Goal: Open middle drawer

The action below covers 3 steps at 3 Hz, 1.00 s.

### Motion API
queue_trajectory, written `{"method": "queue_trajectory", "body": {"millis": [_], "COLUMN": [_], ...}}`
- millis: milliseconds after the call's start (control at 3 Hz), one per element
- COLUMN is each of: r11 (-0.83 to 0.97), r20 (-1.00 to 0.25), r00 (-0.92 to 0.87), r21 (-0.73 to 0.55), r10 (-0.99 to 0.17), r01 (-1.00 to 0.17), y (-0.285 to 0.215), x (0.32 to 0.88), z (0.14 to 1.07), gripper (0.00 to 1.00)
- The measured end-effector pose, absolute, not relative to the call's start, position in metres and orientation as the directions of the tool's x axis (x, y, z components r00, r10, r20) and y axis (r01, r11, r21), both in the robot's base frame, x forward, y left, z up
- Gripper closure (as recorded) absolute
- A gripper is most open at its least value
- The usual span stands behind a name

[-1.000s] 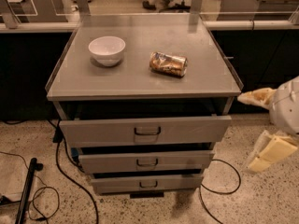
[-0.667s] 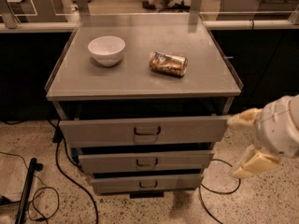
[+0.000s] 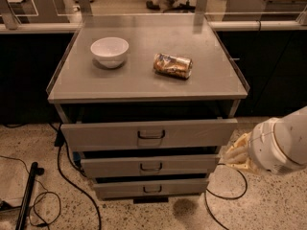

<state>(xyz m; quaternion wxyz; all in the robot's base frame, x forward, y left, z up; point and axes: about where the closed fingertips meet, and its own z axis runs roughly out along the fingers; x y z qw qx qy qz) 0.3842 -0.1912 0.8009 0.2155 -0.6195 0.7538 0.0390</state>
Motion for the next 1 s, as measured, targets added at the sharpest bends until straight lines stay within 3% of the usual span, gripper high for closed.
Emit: {"method": "queue_trajectory", "body": {"millis": [333, 667, 1000], "r11": [0.229, 0.293, 0.341], "r20": [-0.373, -0.418, -0.440], "r00": [-0.140, -0.225, -0.301], "r21": [-0.208, -0.106, -0.012], "r10": [-0.917, -0.880, -0.846], "r01": [-0.951, -0.950, -0.940], "y": [-0.191, -0.186, -0.179], "x": [0.384, 0.394, 0.403], "z": [0.801, 0.748, 0.670], "gripper": [1.00, 0.99, 0.77]}}
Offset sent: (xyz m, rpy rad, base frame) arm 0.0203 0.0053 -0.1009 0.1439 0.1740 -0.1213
